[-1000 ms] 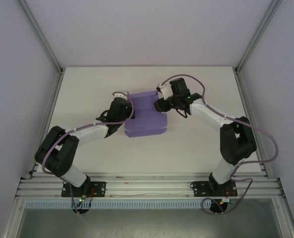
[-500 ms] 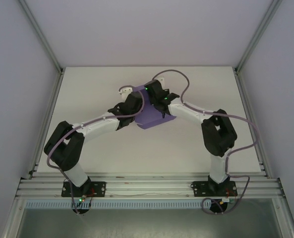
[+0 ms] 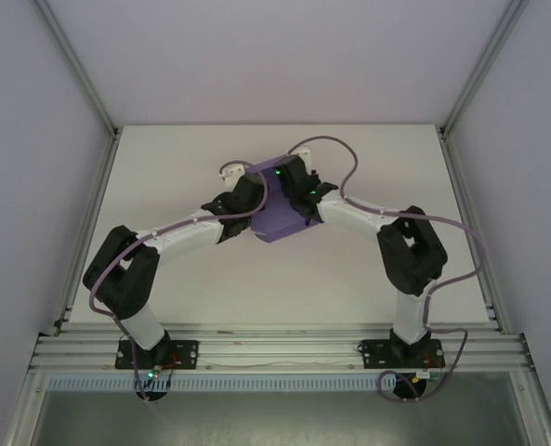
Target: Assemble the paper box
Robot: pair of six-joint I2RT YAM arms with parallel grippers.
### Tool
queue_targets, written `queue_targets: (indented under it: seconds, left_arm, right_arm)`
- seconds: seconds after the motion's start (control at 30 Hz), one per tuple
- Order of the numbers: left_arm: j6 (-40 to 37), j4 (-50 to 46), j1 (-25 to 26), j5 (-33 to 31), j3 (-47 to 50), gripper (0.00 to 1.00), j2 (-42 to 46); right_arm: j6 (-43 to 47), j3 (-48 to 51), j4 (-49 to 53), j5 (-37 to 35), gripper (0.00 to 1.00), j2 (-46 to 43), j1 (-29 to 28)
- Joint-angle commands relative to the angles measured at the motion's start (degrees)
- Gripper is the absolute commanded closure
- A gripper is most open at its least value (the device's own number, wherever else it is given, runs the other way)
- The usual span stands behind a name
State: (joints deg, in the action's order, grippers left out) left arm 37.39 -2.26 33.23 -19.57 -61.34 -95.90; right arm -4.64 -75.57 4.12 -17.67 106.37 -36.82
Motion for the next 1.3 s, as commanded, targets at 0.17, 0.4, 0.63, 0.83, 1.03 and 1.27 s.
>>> queue_targets:
  seconds: [0.17, 0.4, 0.63, 0.83, 1.03, 1.27]
  left_arm:
    - [-3.51, 1.92, -1.46, 2.05, 1.49, 1.00, 1.06]
    - [-10.96, 3.02, -3.79, 10.37, 1.87, 1.00, 2.07]
    - [-37.40, -13.39, -5.99, 30.16, -7.32, 1.00, 1.55]
    - [-62.11, -38.67, -5.70, 45.15, -17.12, 1.00, -2.89]
    - [-63.31, -54.82, -0.43, 32.96, -28.48, 1.00, -14.29]
    - [-60.78, -52.05, 5.12, 17.41, -31.86, 1.00, -22.10]
  right_arm:
    - [6.43, 11.46, -11.99, 23.46, 0.17, -13.16, 4.87]
    - [1.74, 20.27, -15.19, 30.41, 0.00, -26.23, 6.89]
    - [-4.14, 23.54, -2.63, 20.71, 0.00, -38.67, 12.03]
    - [-5.70, 26.55, 6.56, 22.51, 0.00, -44.34, 16.55]
    - [-5.72, 28.68, 10.35, 22.50, 0.00, -45.55, 18.15]
    - [-5.28, 29.34, 10.90, 23.13, 0.00, -45.04, 20.02]
